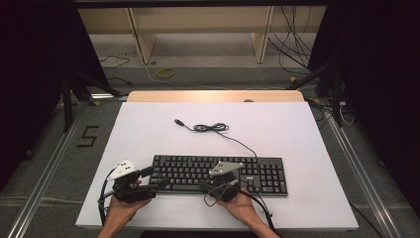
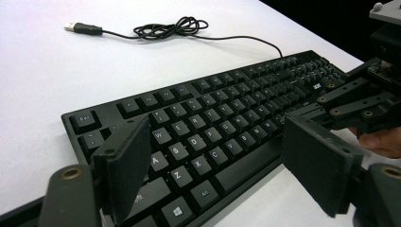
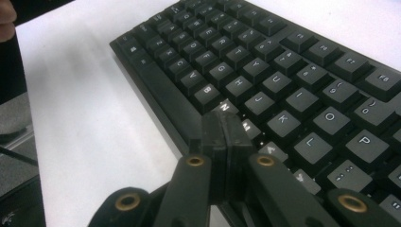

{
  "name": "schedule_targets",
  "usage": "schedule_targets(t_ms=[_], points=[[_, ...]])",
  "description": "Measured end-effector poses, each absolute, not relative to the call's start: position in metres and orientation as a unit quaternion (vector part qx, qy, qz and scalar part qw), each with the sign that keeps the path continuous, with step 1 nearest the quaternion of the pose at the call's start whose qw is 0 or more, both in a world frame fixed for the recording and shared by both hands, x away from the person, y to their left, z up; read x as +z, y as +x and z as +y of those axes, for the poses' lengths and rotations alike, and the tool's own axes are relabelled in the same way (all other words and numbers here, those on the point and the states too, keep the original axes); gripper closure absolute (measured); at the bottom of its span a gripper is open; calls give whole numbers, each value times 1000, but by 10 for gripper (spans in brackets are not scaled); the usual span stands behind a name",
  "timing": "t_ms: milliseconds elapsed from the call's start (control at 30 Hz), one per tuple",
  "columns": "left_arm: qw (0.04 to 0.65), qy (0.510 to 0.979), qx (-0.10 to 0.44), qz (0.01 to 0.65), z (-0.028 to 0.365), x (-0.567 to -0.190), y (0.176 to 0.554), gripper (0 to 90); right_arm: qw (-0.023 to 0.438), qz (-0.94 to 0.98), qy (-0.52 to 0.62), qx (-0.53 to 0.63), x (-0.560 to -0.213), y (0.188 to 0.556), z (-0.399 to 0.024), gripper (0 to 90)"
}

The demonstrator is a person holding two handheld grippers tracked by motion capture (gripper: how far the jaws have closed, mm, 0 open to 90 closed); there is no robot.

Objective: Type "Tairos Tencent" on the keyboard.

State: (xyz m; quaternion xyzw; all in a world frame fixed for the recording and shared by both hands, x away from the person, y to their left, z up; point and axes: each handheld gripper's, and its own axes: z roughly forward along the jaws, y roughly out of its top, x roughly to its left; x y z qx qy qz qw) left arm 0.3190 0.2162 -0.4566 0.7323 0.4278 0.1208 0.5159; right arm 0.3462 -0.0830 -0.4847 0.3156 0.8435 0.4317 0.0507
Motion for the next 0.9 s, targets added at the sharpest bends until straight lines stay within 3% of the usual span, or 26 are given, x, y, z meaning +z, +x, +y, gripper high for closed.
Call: schedule_targets(t_ms=[767, 900], points=[[510, 733, 120, 434, 218, -458, 319, 247, 59, 845, 321, 423, -488, 344, -80, 900], [509, 733, 120, 434, 219, -459, 319, 247, 45, 840, 325, 432, -486, 344, -82, 855]])
